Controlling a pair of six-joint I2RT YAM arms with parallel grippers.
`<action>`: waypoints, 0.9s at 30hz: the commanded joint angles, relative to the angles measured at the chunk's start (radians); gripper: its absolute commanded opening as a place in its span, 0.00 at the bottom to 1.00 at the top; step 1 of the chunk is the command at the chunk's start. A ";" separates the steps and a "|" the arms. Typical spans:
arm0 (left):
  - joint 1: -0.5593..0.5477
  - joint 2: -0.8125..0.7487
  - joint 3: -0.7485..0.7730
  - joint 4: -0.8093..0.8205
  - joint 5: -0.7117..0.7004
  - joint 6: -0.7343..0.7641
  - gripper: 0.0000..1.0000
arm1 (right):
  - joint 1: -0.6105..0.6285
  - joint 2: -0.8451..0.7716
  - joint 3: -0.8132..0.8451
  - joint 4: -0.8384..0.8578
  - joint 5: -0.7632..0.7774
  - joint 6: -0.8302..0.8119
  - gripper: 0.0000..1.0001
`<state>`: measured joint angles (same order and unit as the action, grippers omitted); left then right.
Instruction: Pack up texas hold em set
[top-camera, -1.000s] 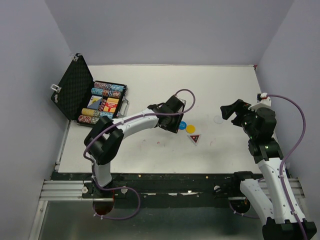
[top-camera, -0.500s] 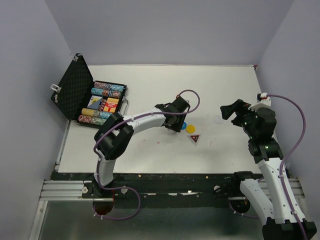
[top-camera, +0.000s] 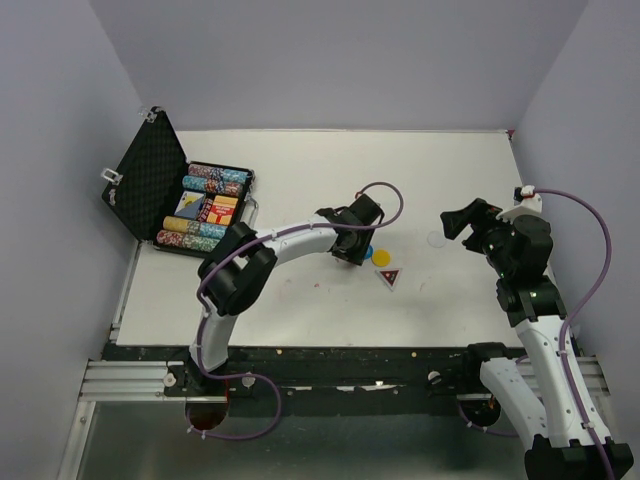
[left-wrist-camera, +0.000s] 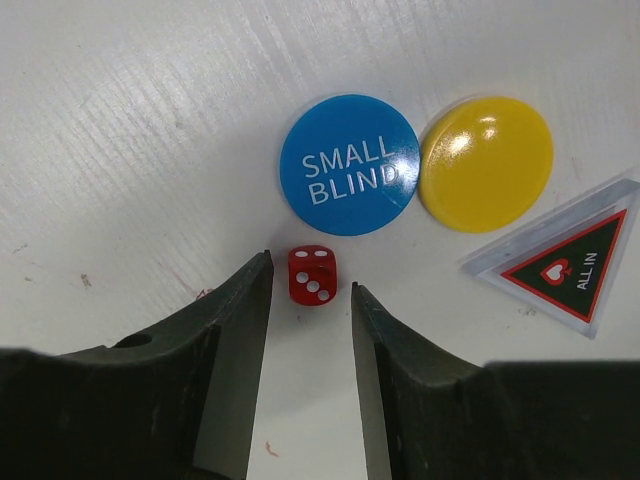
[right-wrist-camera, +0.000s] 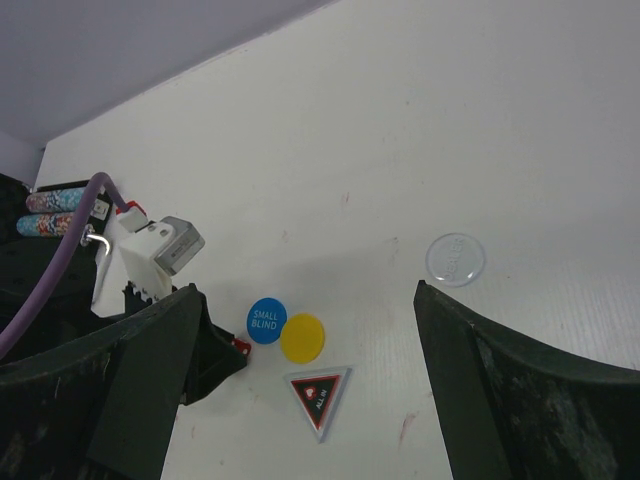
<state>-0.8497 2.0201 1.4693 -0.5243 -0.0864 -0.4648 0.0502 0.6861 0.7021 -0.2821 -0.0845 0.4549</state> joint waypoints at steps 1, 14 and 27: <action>-0.012 0.025 0.036 -0.022 -0.026 0.002 0.49 | -0.006 -0.003 0.000 -0.002 -0.021 -0.007 0.95; -0.017 0.049 0.056 -0.029 -0.029 0.014 0.39 | -0.007 -0.005 0.000 -0.002 -0.021 -0.005 0.95; -0.017 -0.026 0.014 0.032 0.019 0.051 0.19 | -0.006 0.004 0.000 0.000 -0.015 -0.007 0.95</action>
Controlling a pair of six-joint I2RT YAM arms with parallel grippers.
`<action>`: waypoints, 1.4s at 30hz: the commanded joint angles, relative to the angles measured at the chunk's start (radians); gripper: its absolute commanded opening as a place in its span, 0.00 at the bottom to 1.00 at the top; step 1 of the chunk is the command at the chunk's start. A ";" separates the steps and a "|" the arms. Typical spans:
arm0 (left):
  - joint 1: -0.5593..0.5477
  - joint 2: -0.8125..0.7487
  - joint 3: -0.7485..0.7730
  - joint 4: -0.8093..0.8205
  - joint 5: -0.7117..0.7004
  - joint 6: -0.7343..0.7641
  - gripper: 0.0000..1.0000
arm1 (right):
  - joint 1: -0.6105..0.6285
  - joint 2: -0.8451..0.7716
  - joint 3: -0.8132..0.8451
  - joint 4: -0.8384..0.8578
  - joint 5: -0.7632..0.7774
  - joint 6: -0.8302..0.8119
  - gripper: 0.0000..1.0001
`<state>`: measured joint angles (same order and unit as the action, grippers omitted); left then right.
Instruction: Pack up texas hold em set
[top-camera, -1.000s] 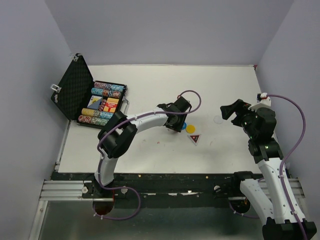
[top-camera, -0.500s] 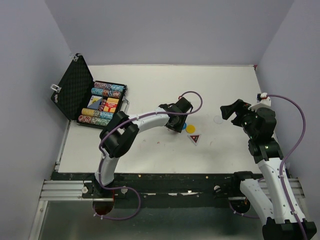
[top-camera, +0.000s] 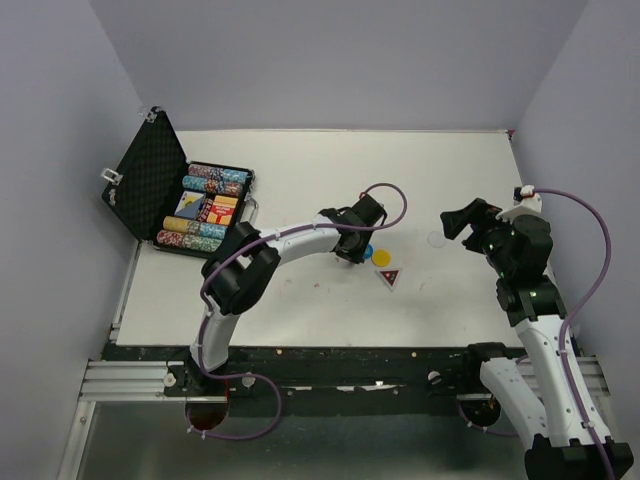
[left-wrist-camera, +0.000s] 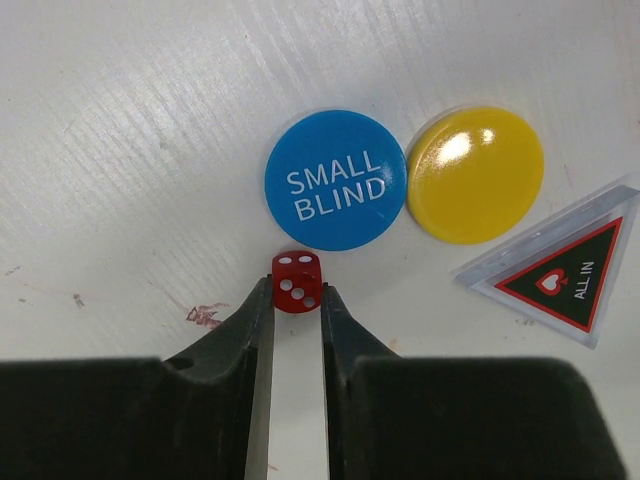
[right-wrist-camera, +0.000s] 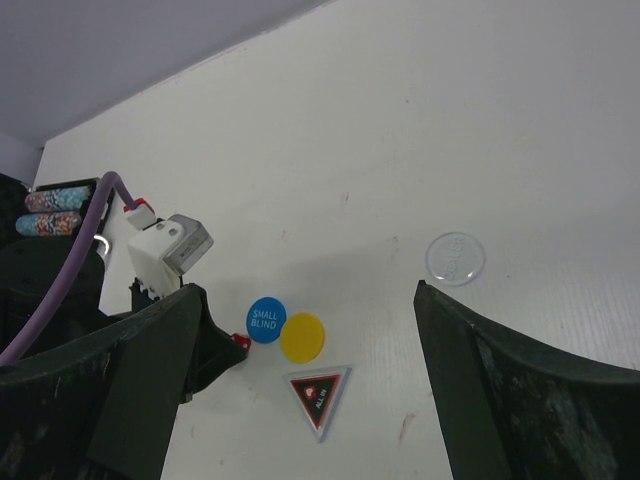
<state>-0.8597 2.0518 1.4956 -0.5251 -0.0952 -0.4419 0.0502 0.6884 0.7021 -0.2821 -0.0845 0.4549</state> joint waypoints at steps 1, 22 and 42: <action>-0.006 -0.068 -0.012 0.030 0.037 0.035 0.19 | -0.006 0.000 0.000 0.000 -0.015 -0.007 0.95; 0.431 -0.406 0.020 -0.154 0.137 0.295 0.19 | -0.006 -0.009 0.008 -0.009 -0.018 -0.010 0.95; 0.850 -0.118 0.287 -0.265 0.140 0.523 0.20 | -0.006 0.022 0.005 0.009 -0.034 -0.016 0.95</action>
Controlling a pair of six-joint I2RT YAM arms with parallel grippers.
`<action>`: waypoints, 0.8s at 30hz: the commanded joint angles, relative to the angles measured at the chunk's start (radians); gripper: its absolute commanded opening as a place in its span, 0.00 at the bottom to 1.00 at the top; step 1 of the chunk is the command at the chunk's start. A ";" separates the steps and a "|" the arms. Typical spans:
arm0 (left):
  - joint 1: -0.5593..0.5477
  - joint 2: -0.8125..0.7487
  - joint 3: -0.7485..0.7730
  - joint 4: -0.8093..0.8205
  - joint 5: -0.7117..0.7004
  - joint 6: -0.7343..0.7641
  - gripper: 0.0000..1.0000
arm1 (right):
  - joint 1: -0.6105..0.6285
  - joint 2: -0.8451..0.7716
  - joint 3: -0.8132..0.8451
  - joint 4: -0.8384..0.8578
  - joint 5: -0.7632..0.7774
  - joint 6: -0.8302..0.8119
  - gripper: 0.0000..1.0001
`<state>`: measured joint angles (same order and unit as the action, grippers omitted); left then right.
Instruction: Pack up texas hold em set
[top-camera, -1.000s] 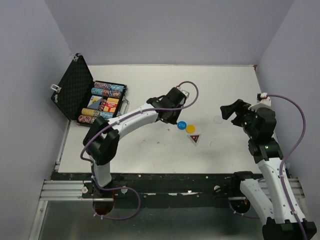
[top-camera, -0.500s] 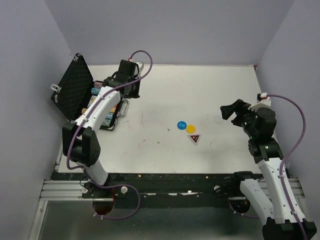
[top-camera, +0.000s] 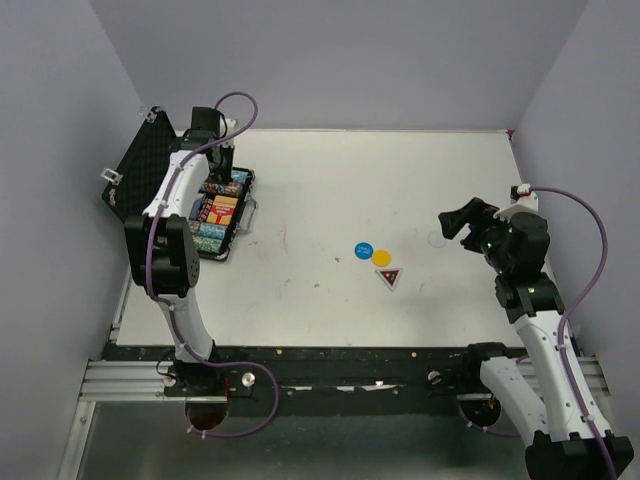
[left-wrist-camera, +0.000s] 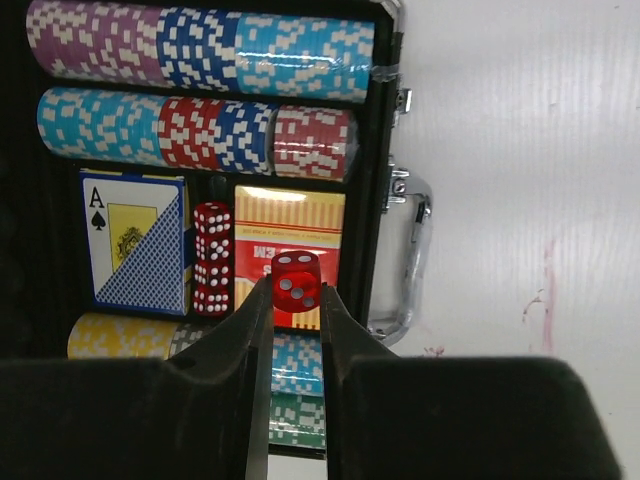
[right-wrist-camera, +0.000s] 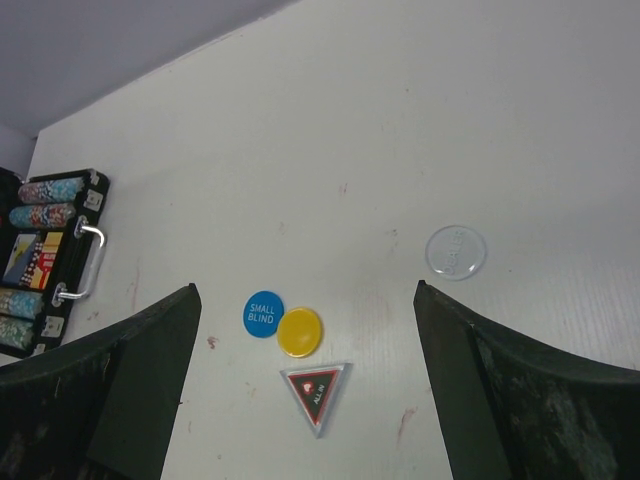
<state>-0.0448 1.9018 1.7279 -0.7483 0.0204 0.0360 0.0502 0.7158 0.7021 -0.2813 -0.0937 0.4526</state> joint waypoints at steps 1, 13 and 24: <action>0.071 0.043 0.058 -0.043 0.027 0.047 0.21 | -0.006 -0.007 0.008 0.008 -0.023 -0.014 0.95; 0.135 0.175 0.145 -0.069 0.038 0.036 0.21 | -0.006 -0.004 0.008 0.008 -0.021 -0.012 0.95; 0.140 0.307 0.280 -0.128 0.035 0.035 0.23 | -0.006 0.001 0.008 0.004 -0.015 -0.015 0.95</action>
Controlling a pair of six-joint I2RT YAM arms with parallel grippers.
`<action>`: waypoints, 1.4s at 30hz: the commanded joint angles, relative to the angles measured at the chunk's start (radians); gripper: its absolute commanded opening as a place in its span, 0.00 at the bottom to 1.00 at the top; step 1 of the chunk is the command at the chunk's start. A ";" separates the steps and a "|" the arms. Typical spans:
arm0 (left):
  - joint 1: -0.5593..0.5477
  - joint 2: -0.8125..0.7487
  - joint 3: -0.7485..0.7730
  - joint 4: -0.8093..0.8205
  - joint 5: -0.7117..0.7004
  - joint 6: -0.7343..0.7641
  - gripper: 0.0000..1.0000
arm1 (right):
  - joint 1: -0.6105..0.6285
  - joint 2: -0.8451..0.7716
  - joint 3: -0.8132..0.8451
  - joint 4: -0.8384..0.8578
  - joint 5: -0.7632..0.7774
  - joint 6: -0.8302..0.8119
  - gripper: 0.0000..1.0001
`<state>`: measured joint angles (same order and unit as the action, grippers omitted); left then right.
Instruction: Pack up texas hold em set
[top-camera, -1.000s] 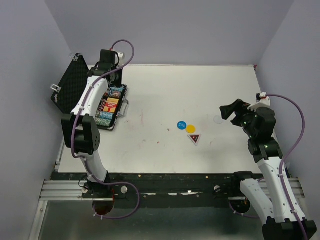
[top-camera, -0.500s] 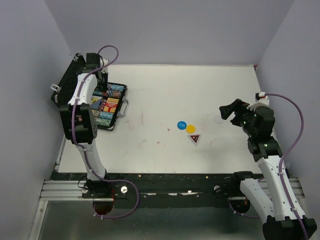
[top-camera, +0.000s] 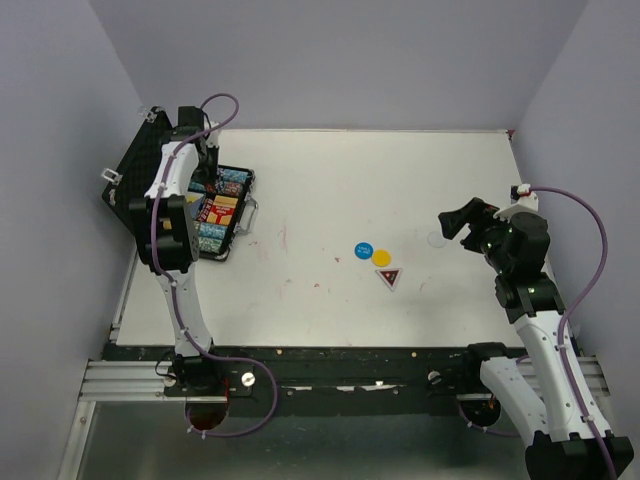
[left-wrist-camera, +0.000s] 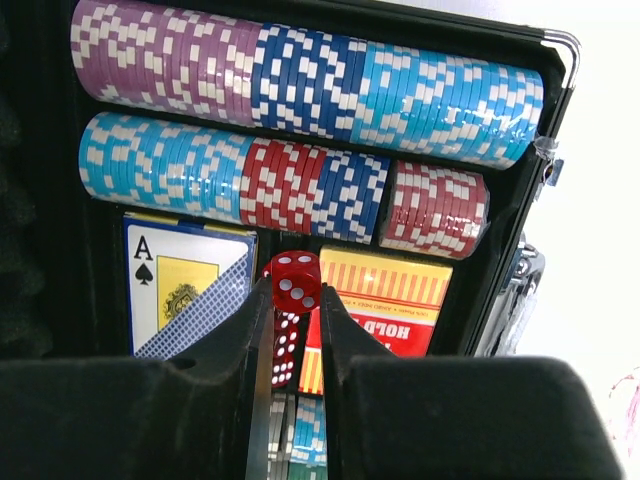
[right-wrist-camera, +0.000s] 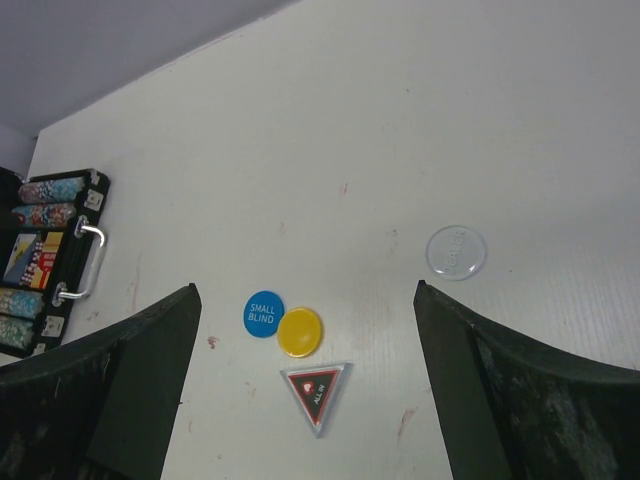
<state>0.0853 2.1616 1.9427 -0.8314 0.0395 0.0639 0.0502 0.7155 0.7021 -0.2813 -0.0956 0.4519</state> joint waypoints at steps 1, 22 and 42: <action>0.011 0.055 0.076 -0.049 0.013 0.005 0.23 | -0.006 0.002 0.008 0.005 -0.010 -0.013 0.95; 0.013 0.096 0.084 -0.064 -0.013 -0.018 0.29 | -0.006 0.013 0.004 0.008 -0.010 -0.013 0.95; 0.014 0.098 0.104 -0.071 -0.016 -0.059 0.45 | -0.006 0.018 0.000 0.010 -0.007 -0.013 0.95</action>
<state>0.0917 2.2509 2.0182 -0.8890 0.0376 0.0139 0.0502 0.7288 0.7021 -0.2806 -0.0956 0.4519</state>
